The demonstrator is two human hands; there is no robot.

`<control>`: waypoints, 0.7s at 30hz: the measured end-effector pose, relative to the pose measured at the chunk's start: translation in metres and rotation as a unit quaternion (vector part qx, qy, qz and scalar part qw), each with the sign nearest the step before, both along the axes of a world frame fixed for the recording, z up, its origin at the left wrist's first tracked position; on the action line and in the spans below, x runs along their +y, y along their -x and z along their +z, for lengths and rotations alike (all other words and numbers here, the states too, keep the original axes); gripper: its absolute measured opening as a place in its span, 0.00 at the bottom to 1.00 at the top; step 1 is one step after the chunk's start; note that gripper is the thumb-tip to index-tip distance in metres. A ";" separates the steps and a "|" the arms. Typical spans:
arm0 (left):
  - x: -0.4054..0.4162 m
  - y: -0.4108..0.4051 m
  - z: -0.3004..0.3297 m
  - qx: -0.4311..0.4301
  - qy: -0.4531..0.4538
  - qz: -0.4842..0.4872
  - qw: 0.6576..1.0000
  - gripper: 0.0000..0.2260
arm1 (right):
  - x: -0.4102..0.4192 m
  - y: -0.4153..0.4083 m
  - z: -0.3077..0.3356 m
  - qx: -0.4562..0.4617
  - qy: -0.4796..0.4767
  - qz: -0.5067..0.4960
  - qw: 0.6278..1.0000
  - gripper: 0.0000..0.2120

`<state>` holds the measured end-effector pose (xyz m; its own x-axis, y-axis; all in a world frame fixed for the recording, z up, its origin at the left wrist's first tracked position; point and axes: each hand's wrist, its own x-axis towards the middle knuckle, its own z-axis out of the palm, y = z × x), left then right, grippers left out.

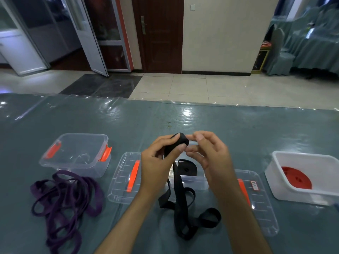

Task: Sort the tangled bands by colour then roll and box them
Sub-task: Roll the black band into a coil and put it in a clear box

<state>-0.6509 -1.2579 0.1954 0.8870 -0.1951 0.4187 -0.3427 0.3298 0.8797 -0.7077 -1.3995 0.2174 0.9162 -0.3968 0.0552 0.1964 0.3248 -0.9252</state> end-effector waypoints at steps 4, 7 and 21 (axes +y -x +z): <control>-0.002 -0.003 0.010 -0.015 0.004 0.000 1.000 0.10 | -0.003 -0.006 0.004 -0.051 0.094 0.013 0.994 0.13; -0.006 -0.003 0.011 -0.009 0.001 -0.010 1.000 0.11 | -0.006 -0.008 0.000 -0.073 0.086 0.012 0.994 0.13; -0.013 -0.009 0.028 0.046 -0.001 -0.071 0.996 0.13 | -0.006 -0.013 -0.008 -0.116 0.067 -0.034 0.990 0.10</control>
